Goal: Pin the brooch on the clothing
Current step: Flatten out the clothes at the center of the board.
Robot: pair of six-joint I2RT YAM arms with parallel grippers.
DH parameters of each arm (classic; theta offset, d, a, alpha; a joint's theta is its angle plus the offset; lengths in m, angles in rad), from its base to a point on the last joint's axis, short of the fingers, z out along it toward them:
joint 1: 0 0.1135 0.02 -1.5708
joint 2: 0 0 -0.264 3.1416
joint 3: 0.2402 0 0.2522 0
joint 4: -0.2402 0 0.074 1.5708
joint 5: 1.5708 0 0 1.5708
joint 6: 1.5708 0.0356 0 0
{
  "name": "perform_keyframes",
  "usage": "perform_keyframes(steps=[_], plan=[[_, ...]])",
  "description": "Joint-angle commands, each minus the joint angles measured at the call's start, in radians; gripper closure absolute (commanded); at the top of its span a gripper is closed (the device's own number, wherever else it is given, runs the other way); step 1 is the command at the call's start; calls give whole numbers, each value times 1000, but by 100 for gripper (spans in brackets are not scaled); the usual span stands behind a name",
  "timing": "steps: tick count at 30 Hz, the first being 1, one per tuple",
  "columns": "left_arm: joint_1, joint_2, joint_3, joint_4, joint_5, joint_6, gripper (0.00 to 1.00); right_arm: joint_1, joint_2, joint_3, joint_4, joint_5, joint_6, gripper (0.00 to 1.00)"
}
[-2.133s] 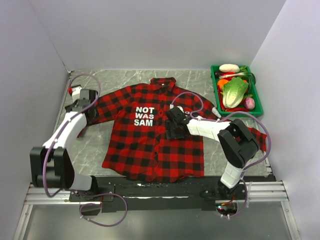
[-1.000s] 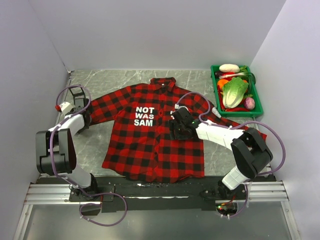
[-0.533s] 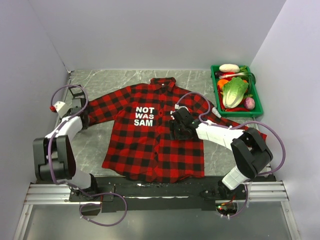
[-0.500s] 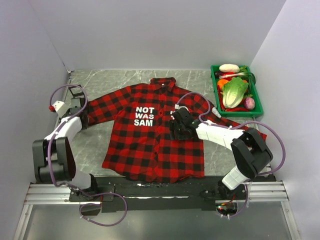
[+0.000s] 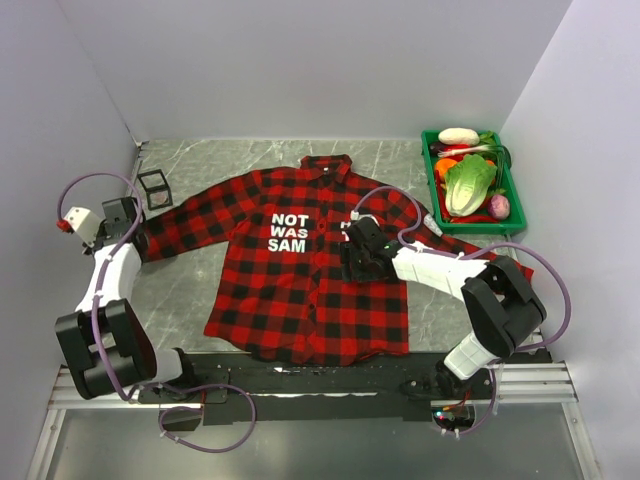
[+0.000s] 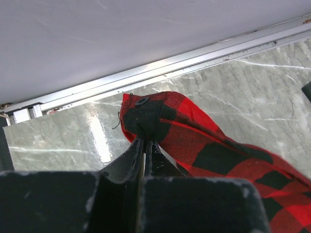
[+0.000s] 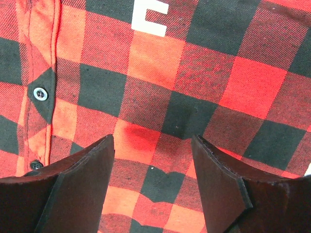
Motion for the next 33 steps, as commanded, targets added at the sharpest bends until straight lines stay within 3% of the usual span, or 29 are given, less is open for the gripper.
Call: perform_keyframes(steps=[1,2,4,5,8,9,12,19,33], plan=[[4,-42,19,4,13,46,98,-8,-44,-8,14,18,-5,28],[4,-42,19,4,11,38,96,-8,-44,-8,14,18,-5,28],[2,-42,20,7,13,33,79,-6,-48,-12,15,18,-4,28],[4,-42,22,10,14,35,77,-7,-51,-15,15,18,-4,28],[4,-43,31,16,26,33,46,-6,-58,-23,15,20,-1,28],[4,-40,32,18,25,32,25,-6,-58,-25,14,21,1,28],[5,-42,32,14,19,24,4,-6,-57,-26,11,21,4,28],[-11,-65,22,34,28,46,1,-8,-58,-20,12,27,7,28],[-266,-143,51,11,-24,62,4,-20,60,6,-58,35,50,28]])
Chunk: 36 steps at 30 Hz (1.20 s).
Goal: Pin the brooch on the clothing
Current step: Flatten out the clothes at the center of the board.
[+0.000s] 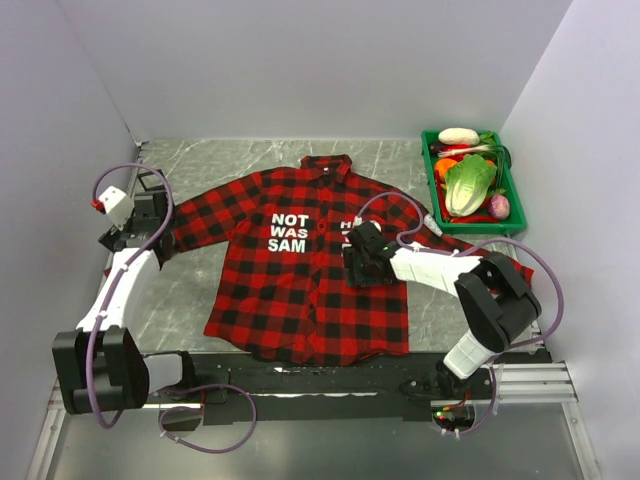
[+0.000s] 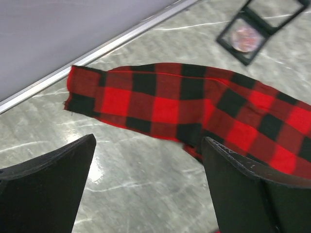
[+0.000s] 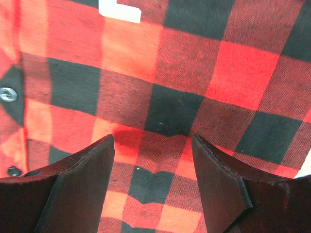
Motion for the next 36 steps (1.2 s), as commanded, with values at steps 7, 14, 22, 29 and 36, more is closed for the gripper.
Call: perform_keyframes(steps=[7,14,22,29,36], plan=[[-53,-121,88,64,55,170,4,-54,67,6,-99,-13,64,28],[-51,-162,121,116,114,253,4,-111,41,-22,-188,2,113,28],[-53,-194,95,141,127,299,4,-143,64,42,-248,20,105,28],[-73,-190,108,159,204,321,4,-30,-17,175,-322,163,55,28],[-82,-182,104,164,253,312,4,139,100,455,-285,42,50,28]])
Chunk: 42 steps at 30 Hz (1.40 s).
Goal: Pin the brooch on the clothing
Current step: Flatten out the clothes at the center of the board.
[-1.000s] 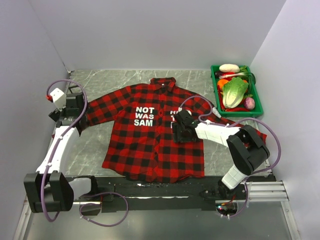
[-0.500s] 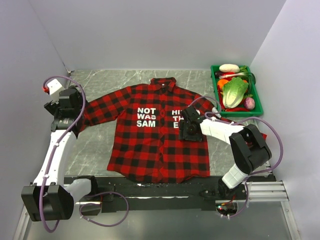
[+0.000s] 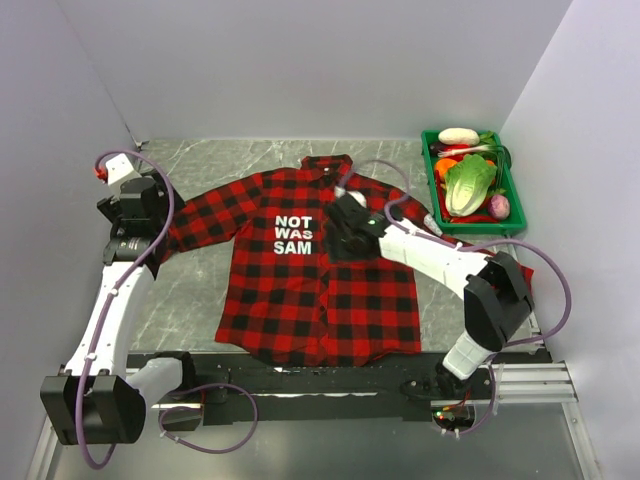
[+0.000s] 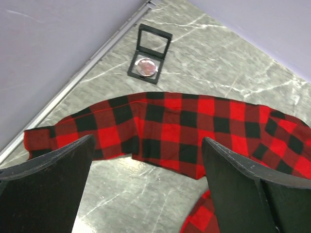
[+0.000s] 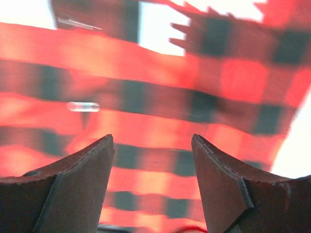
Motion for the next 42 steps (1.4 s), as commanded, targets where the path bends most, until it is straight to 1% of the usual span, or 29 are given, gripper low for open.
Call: perform_keyframes(steps=[1,2,3,5,6,11,13,19,26,32,38,42], plan=[[-2,-11,12,47,48,23,4,89,97,151,45,-74,-7,28],[-4,-11,9,47,49,26,4,107,165,185,44,-84,-11,28],[-4,-9,9,45,48,31,4,142,198,250,44,-88,-17,28],[-4,-6,3,44,52,35,3,181,291,316,43,-88,-41,28],[-2,-5,1,44,60,37,4,211,319,379,43,-86,-49,28],[-2,-2,-5,55,86,38,4,249,472,521,33,-69,-77,28],[-2,-3,-11,55,86,41,4,250,494,533,30,-54,-77,28],[-4,-6,-16,58,91,46,4,258,531,469,26,-37,-75,28],[-4,2,-13,52,87,47,4,290,488,280,46,-42,-52,29],[-4,6,-13,50,84,49,4,301,444,167,26,-37,-15,29],[-2,23,-13,45,104,51,4,301,384,101,-2,9,2,28],[-2,63,-1,15,153,46,4,299,381,111,-31,41,-3,28]])
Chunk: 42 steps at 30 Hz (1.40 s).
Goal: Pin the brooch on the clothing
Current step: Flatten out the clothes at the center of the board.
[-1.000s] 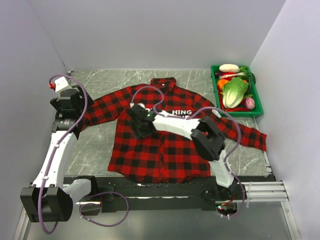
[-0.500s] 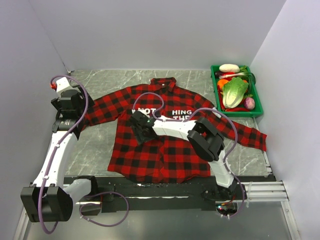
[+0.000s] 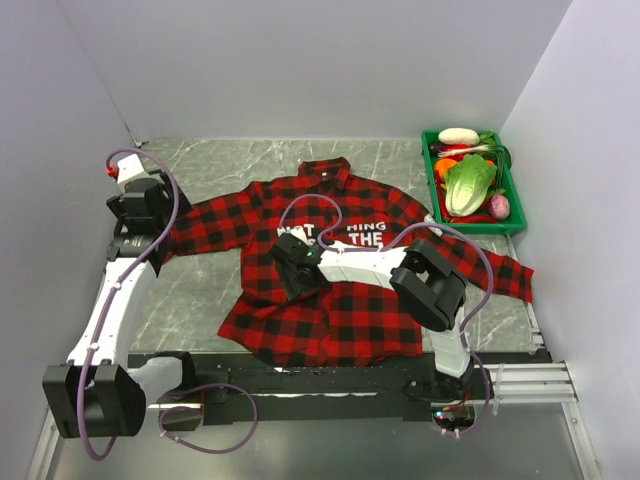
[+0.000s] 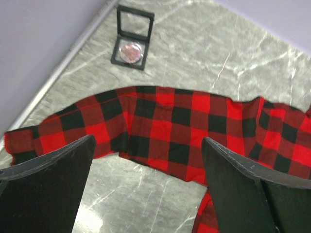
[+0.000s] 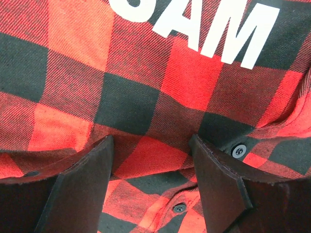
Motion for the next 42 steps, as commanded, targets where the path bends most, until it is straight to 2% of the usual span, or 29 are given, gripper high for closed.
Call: perform_keyframes(steps=[1,5,11,15,21,27,31,35,40,42], plan=[[-4,60,24,-16,63,3,4,8,20,-31,-168,56,-4,28],[-5,109,60,-46,56,-26,4,6,-8,20,-139,35,-36,26],[-117,192,201,-83,49,-32,4,-44,-106,130,-87,-74,-99,23],[-200,303,295,-97,67,-40,4,-161,-166,153,-62,-172,-130,23],[-226,520,447,-77,279,-72,4,-359,-183,132,-41,-187,-179,23],[-224,779,623,-145,362,-32,4,-557,-128,138,-19,-177,-219,23],[-223,854,610,-85,451,-64,4,-662,-60,181,-2,-203,-222,23],[-202,928,610,-80,442,-72,4,-716,7,233,-7,-204,-205,23],[-143,953,536,-25,498,-121,4,-759,80,278,-2,-244,-174,24],[-128,959,525,-23,477,-118,4,-774,109,299,-10,-259,-168,24]])
